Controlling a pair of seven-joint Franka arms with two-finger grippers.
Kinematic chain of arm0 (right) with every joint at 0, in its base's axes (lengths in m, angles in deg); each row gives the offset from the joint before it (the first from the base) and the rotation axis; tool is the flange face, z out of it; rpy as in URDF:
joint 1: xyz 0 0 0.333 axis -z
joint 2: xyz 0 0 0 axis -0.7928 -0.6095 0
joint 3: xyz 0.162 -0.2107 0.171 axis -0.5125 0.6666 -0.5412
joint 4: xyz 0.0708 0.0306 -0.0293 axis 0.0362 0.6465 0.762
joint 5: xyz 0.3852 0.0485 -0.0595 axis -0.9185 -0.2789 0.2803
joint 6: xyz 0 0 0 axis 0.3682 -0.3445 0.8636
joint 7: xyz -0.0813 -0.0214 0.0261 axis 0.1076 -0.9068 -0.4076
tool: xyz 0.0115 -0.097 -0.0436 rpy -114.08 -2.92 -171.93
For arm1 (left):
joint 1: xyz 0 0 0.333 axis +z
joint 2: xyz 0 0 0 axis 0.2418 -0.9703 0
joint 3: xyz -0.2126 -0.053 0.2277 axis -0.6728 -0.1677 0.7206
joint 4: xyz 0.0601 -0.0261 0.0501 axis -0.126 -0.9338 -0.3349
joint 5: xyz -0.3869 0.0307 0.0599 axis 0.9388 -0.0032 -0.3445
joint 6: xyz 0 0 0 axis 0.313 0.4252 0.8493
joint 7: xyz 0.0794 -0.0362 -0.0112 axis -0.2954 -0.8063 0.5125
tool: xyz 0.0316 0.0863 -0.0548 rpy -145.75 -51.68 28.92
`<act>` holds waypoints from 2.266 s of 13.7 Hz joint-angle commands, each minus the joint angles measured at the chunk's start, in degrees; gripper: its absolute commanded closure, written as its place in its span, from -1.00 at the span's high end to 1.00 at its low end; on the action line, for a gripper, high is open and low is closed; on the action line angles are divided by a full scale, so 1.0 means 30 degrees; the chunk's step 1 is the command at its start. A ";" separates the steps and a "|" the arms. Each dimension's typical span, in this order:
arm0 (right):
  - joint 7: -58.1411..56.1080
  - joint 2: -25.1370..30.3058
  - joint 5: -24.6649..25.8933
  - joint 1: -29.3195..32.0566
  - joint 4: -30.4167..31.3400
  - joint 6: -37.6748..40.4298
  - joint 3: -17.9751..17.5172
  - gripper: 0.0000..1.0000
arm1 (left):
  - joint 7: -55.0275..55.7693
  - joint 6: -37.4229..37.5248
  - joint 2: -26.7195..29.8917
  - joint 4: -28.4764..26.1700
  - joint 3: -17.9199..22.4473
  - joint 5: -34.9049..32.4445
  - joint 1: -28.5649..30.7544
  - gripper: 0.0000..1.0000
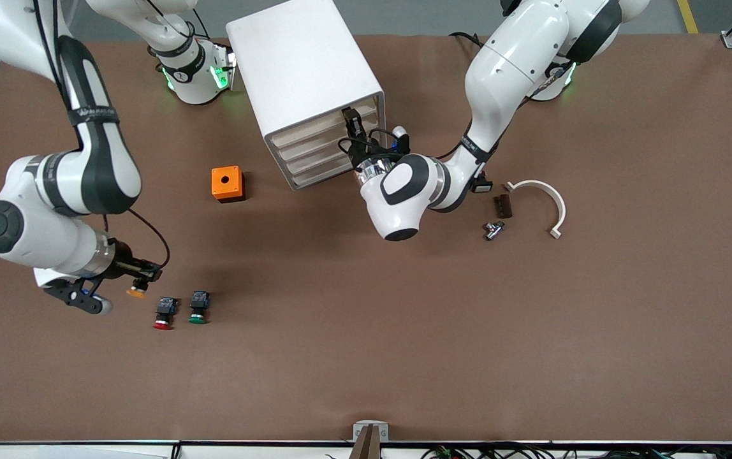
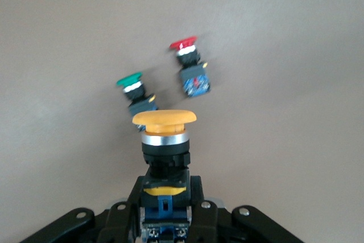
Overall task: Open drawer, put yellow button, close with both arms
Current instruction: 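Pull the drawer open with the left gripper while the right gripper lifts button, then carry the yellow button over the drawer while the left gripper releases it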
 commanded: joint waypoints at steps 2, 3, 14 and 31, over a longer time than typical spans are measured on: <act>0.3745 0.2068 -0.0178 -0.1892 0.1795 0.0401 0.0066 -1.00 | -0.0099 0.0036 -0.0134 0.0238 0.0166 0.0083 0.0471 -0.85; 0.4742 0.2332 -0.0178 -0.2449 0.1971 0.0401 0.0066 -1.00 | -0.0099 0.0036 -0.0134 0.0238 0.0166 0.0083 0.0559 -0.85; 1.3973 0.4209 -0.1584 -0.7782 0.1973 0.1573 0.0036 -1.00 | -0.0099 0.0036 -0.0076 0.0530 0.0137 0.0054 0.3985 -0.83; 2.4522 0.3391 -0.0268 -1.4641 0.1651 -0.1003 0.0066 -1.00 | -0.6565 0.0036 0.0070 0.1322 -0.0009 0.0054 0.5364 0.93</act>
